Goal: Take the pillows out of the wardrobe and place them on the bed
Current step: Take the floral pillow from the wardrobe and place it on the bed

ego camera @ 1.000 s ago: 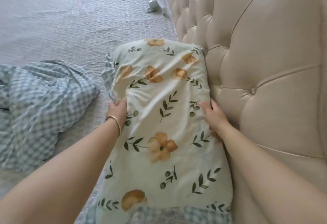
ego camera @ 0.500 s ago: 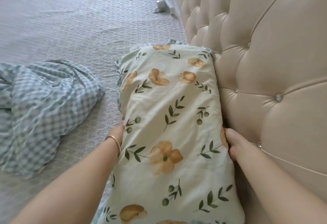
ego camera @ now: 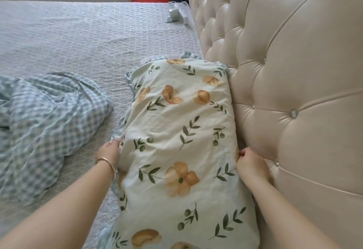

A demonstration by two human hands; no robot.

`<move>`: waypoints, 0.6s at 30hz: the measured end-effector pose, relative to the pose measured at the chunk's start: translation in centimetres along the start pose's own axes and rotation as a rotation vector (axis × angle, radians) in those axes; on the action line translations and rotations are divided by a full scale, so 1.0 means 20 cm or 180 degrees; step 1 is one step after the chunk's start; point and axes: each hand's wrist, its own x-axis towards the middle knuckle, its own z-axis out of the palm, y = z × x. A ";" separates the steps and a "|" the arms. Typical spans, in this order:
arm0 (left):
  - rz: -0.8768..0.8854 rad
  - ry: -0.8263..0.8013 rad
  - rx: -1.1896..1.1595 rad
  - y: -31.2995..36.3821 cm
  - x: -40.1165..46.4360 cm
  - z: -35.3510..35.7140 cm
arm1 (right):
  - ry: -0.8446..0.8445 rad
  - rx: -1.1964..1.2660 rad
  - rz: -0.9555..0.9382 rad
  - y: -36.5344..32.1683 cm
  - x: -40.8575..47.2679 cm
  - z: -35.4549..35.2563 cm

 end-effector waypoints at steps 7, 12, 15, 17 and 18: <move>0.0297 -0.0563 0.0326 -0.03 -0.18 0.08 | -0.1248 0.1217 0.1088 0.02 0.05 0.11; 0.0442 0.0089 0.0570 -0.04 -0.21 0.09 | -0.1037 0.0992 0.0567 0.05 0.02 0.05; 0.0381 0.0369 0.0376 -0.03 -0.23 0.07 | 0.0031 -0.0320 -0.0185 0.02 -0.01 -0.06; 0.0440 0.0406 0.0249 -0.04 -0.21 0.05 | 0.0521 -0.0703 -0.0581 0.03 0.00 -0.13; 0.0503 0.0417 0.0251 -0.06 -0.20 0.04 | 0.0578 -0.0958 -0.0709 0.04 0.01 -0.16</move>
